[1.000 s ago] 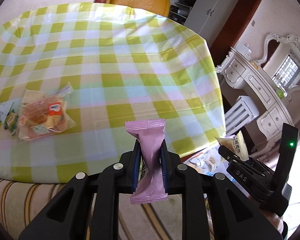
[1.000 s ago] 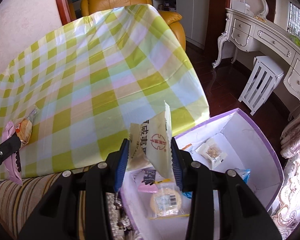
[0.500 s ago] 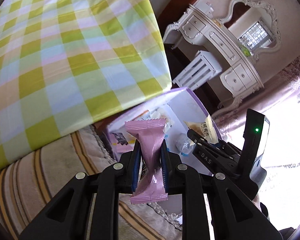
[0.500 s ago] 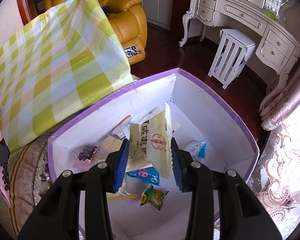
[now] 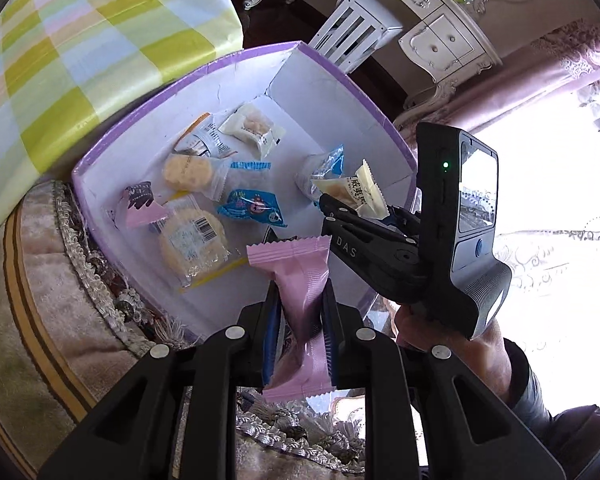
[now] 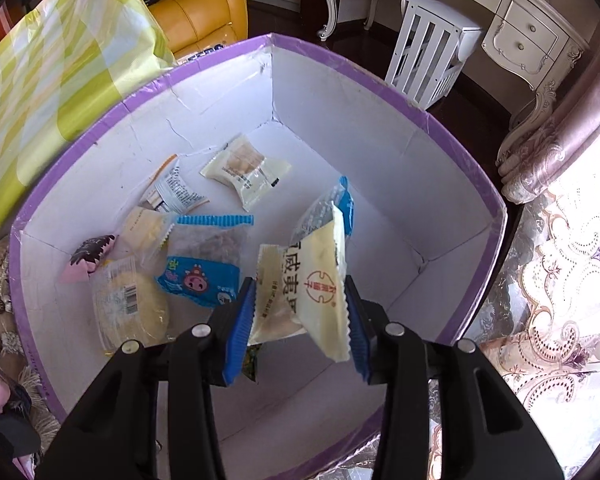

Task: Organize snacks
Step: 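Open both tools to drop the snacks into the white box, then move both tools back over the green chip packet and bread bags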

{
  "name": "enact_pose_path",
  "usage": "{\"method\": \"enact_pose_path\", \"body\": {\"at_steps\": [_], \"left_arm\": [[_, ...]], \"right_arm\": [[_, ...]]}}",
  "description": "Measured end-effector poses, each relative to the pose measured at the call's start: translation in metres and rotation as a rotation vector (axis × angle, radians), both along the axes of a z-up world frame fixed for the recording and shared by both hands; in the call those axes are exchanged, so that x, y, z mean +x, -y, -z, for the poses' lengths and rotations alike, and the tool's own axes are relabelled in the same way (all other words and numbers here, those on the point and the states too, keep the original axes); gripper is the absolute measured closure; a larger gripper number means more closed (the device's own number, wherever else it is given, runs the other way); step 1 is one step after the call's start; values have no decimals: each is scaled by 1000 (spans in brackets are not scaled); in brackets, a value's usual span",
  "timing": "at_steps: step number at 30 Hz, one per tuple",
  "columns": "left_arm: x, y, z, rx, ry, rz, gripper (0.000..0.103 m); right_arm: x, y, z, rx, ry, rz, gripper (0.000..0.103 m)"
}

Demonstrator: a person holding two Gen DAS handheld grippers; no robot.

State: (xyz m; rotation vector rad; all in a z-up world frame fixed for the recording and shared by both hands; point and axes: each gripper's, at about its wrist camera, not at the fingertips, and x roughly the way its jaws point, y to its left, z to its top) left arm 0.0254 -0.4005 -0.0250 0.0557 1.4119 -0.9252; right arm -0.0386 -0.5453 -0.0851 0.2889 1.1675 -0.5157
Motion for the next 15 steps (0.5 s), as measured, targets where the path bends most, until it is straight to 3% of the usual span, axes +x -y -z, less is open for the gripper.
{"method": "enact_pose_path", "body": {"at_steps": [4,8,12,15], "left_arm": [[-2,10,11,28,-25,39,81],[-2,9,9,24,-14,50,58],[-2,8,4,12,-4,50,49],[-3,7,-2,4,20,47,40]], "right_arm": [[-3,1,9,2,-25,8,56],[-3,-1,11,-2,-31,5,52],[0,-2,9,8,-16,9,33],[0,-2,6,11,-11,13,27]]}}
